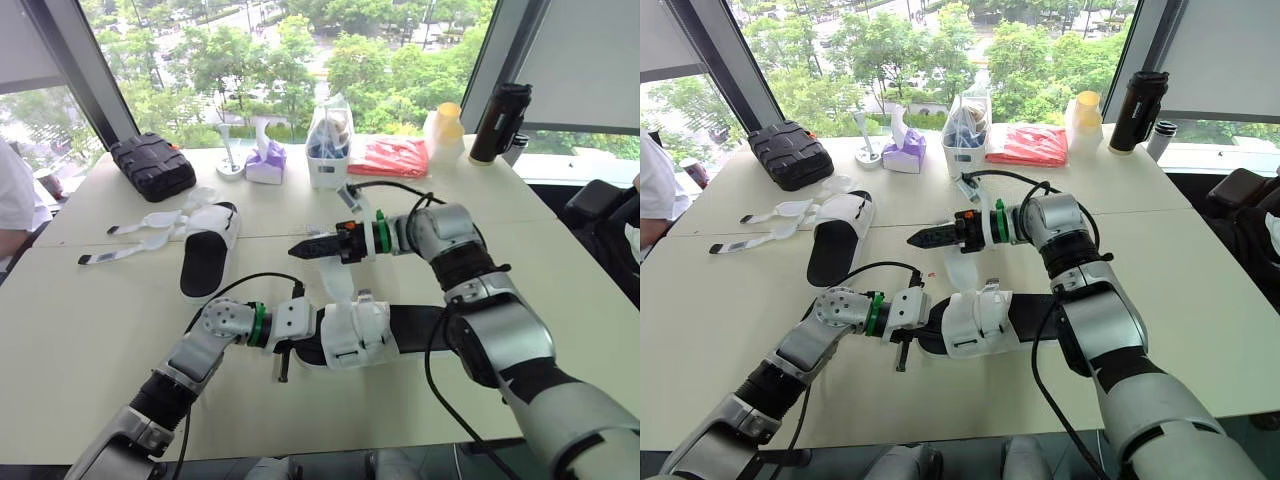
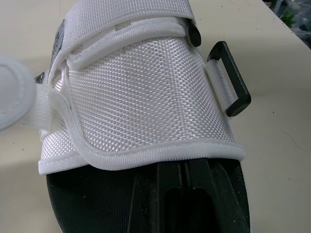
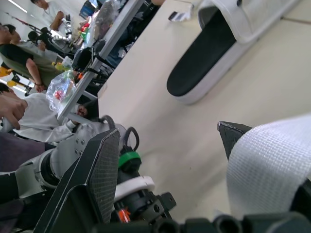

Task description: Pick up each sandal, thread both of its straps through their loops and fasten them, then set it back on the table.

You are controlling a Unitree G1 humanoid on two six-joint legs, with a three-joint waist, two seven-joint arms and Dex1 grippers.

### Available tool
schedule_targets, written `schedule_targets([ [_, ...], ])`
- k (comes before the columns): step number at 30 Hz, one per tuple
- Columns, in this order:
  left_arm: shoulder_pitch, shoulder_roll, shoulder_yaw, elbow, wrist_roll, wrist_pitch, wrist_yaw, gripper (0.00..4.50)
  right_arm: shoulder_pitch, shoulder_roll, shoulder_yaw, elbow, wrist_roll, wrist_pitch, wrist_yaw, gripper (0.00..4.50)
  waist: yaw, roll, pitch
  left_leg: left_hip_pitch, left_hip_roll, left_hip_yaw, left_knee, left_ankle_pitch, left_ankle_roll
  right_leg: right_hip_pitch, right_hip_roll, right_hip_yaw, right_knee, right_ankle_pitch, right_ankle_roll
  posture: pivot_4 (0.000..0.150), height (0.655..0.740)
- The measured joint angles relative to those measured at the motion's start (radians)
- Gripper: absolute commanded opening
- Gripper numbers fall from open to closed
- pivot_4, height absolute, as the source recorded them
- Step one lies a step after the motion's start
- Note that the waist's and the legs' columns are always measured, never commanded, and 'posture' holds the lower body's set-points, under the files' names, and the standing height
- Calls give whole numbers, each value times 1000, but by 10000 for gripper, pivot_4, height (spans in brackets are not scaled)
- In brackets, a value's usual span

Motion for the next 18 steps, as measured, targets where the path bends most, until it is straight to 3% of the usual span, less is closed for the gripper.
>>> schedule_targets([
  [6, 0, 0, 0, 1, 0, -2, 0, 0, -3, -1, -3, -13, 0, -3, 20, 34460, 0, 0, 0, 0, 0, 0, 0, 0, 0, 0, 0, 0, 0, 0, 0, 1500, 7400],
  [10, 0, 0, 0, 2, 0, -4, 0, 0, -2, -3, -3, -43, 1, 6, 25, 22561, 0, 0, 0, 0, 0, 0, 0, 0, 0, 0, 0, 0, 0, 0, 0, 1500, 7400],
  [14, -1, -1, 0, 4, 0, -6, 0, 0, 8, -13, -3, -84, 4, 19, 28, 2244, 0, 0, 0, 0, 0, 0, 0, 0, 0, 0, 0, 0, 0, 0, 0, 1500, 7400],
  [18, -1, -1, 0, 4, 0, -6, 0, 0, 24, -21, -9, -144, 20, 50, 27, 1027, 0, 0, 0, 0, 0, 0, 0, 0, 0, 0, 0, 0, 0, 0, 0, 1500, 7400],
])
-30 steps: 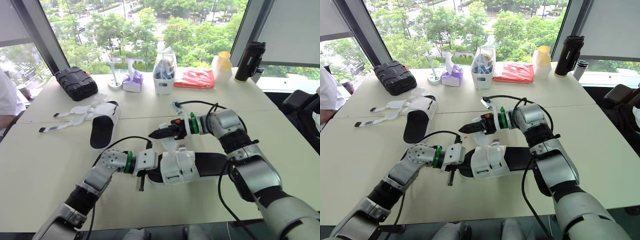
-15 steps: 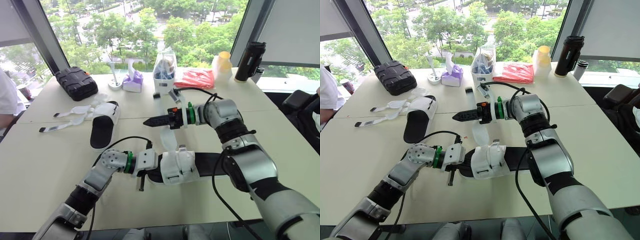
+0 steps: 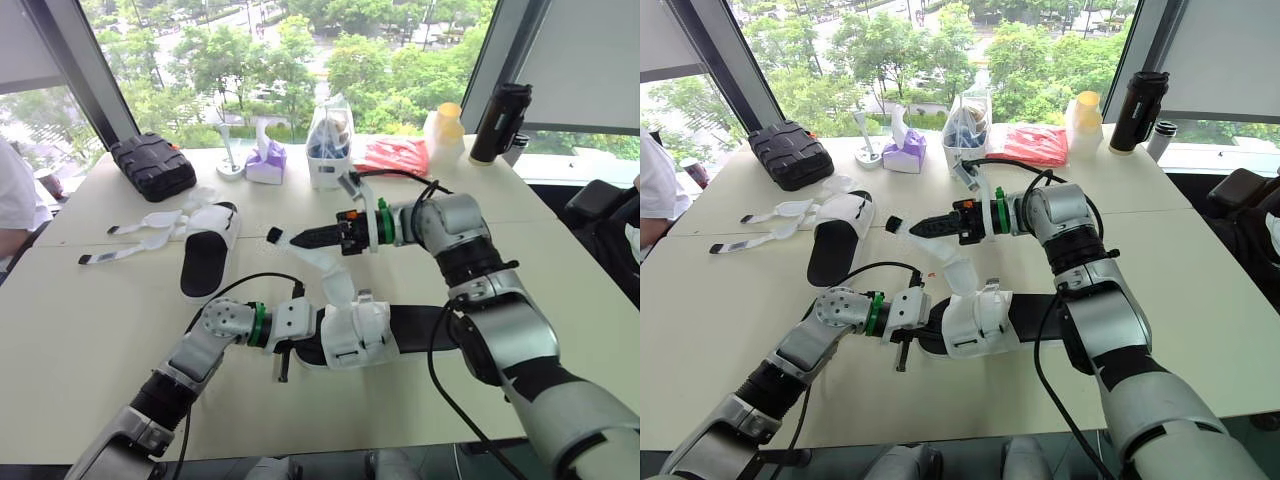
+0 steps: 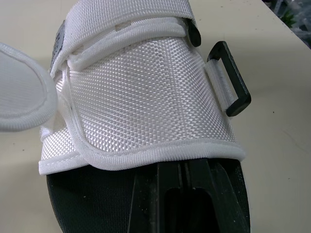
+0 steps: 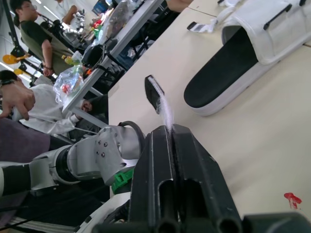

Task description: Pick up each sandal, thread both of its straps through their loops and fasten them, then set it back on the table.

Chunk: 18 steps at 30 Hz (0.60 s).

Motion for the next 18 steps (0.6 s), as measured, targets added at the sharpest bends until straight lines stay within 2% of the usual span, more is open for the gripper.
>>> schedule_targets([
  [8, -1, -1, 0, 1, 0, 0, 0, 0, 34, -14, -23, -120, 54, 78, -19, 1027, 1, 0, 0, 0, 0, 0, 0, 0, 0, 0, 0, 0, 0, 0, 0, 1500, 7400],
  [18, -1, -7, -1, 3, 0, 0, 0, 0, 252, -201, -110, -635, 260, 232, -24, 1027, 7, 0, 0, -2, 1, 0, 0, 0, 0, -1, 0, 0, -1, 0, 0, 1500, 7400],
])
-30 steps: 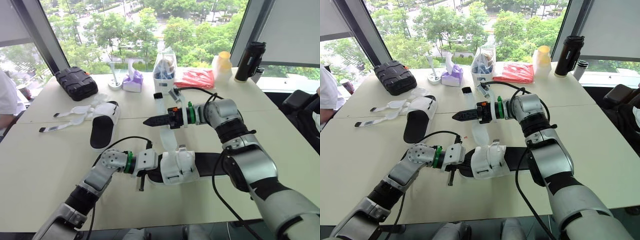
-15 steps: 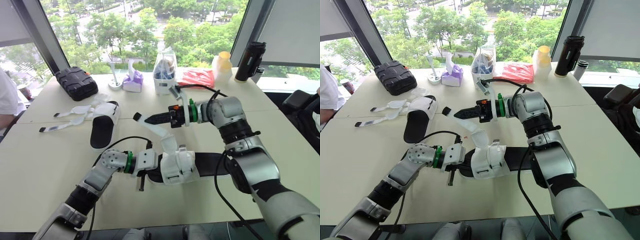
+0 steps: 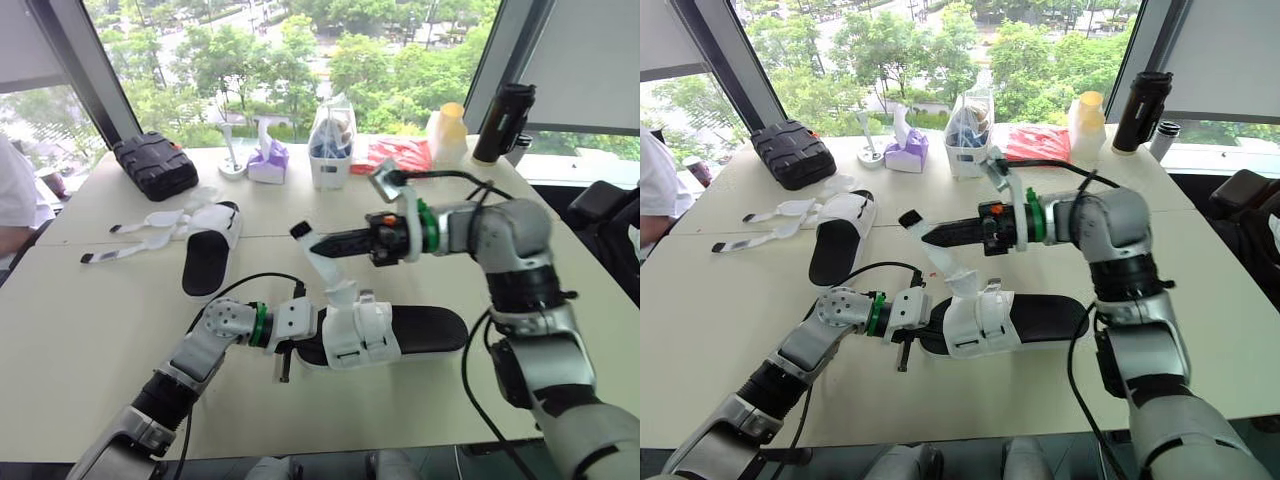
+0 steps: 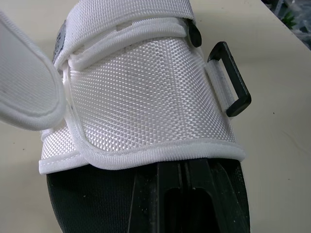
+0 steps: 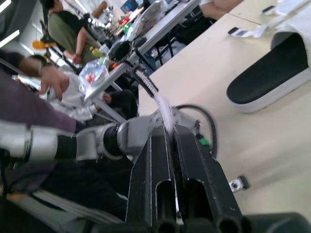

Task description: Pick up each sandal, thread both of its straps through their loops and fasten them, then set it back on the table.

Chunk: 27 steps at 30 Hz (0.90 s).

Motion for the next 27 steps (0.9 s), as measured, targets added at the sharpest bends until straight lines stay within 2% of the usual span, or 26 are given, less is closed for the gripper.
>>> schedule_targets([
  [4, 0, -1, -1, 0, 0, 0, 0, 0, 182, -86, 10, -206, 25, -101, 36, 1027, 0, -1, 0, 0, 0, 0, 0, 0, 0, 1, 0, -1, -1, 0, 1, 1500, 7400],
  [8, -2, 9, 0, -1, 0, 0, -4, 0, 307, -182, 67, -320, 10, -219, 91, 1027, -2, -1, 0, 0, 1, 1, 0, 0, 0, 1, 0, -1, -1, -1, 1, 1500, 7400],
  [16, -3, 11, 0, 0, 0, 1, -9, 0, 408, -279, 200, -373, -76, -410, 149, 1027, -2, -2, -1, 1, 1, 1, 0, 0, 0, 1, 0, -1, -1, -1, 2, 1500, 7400],
  [19, -3, 10, -1, 0, 0, 1, -10, 0, 422, -319, 227, -389, -108, -462, 172, 9281, 0, -2, -1, 1, 1, 1, 0, 0, 0, 1, 0, -1, -1, -1, 2, 1500, 7400],
  [26, -5, 9, -2, 1, 0, 0, -13, 0, 552, -506, 261, -438, -199, -616, 270, 44189, 0, -3, 0, 0, 2, 1, 0, 0, 1, 1, 0, -1, -1, -2, 3, 1500, 7400],
  [27, -7, 9, -2, 3, 0, 0, -14, 0, 571, -521, 261, -441, -204, -630, 276, 44742, 0, -3, 0, 0, 2, 1, 0, 0, 1, 1, 0, -1, -1, -2, 3, 1500, 7400],
])
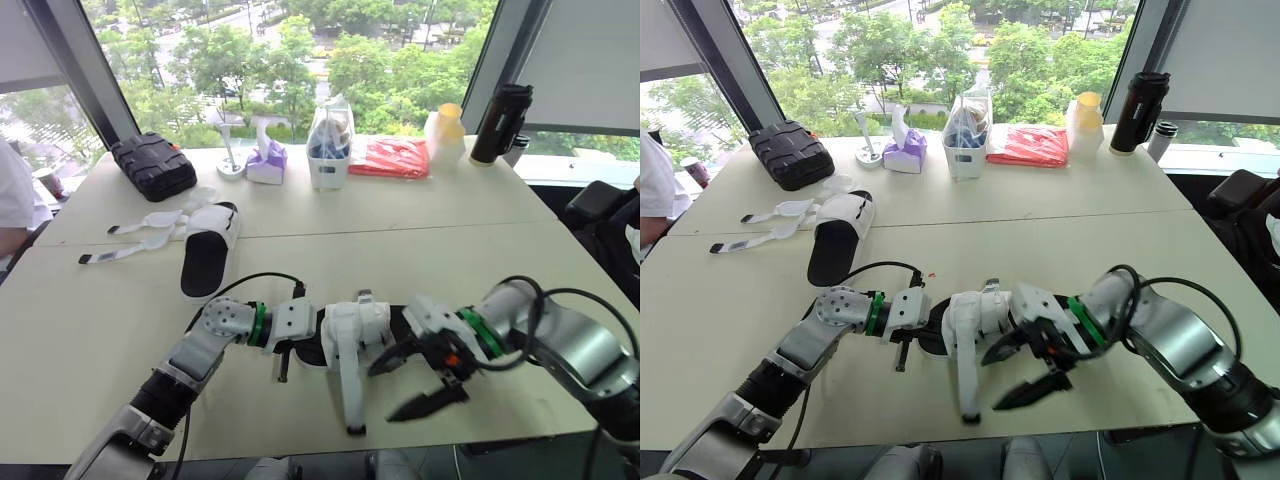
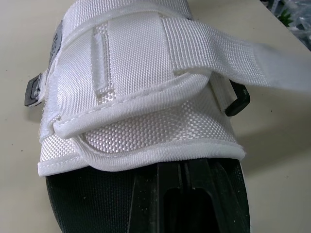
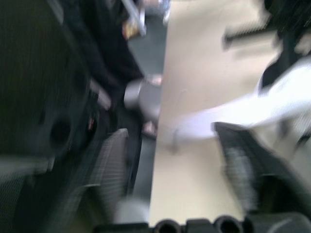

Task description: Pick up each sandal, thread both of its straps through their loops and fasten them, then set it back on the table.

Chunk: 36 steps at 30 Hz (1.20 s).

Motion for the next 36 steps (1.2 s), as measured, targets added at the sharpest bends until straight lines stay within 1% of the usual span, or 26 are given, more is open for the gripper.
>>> schedule_targets([
  [5, -8, -6, -4, 13, 1, -3, 0, 0, 97, -70, -11, -5, -31, -54, 9, 44742, 2, 0, 0, 0, 0, 0, 0, 0, 0, 1, 0, 0, -1, 0, 0, 1500, 7400],
  [10, -5, -13, -4, 16, 1, -4, 7, 0, 99, -69, -21, 1, -30, -20, -34, 44742, 4, -1, 0, 1, 0, 0, 0, 0, 0, 2, 0, 0, -1, 0, 0, 1500, 7400],
  [14, -4, -13, -5, 15, 1, -5, 6, 0, 96, -58, -25, 54, -18, 59, -78, 44742, 4, -2, -1, 1, 0, 0, 0, 0, 0, 2, 0, 0, -1, 0, 0, 1500, 7400],
  [18, -4, -13, -5, 15, 1, -4, 6, 0, 86, -17, -36, 82, 16, 153, -129, 44742, 4, -2, -1, 1, 0, -1, 0, 0, 0, 2, 0, 0, -1, 0, 0, 1500, 7400],
  [24, -9, -15, -6, 18, 2, -4, 6, 0, 19, 35, -55, 143, 63, 294, -191, 44742, 4, -2, -1, 1, 0, -1, 0, 0, 0, 2, 0, 0, -1, 0, 0, 1500, 7400],
  [31, -9, -12, -6, 18, 3, -3, 5, 0, 4, 87, -55, 151, 97, 386, -239, 44742, 3, -3, -2, 1, 0, -1, 0, 0, 0, 2, 0, 0, -1, 0, 0, 1500, 7400],
  [36, -9, -5, -6, 17, 3, -3, 4, 0, -15, 159, -55, 151, 131, 474, -296, 44742, 2, -4, -3, 2, 0, -1, 0, 0, 0, 3, 0, 0, -1, 0, 0, 1500, 7400],
])
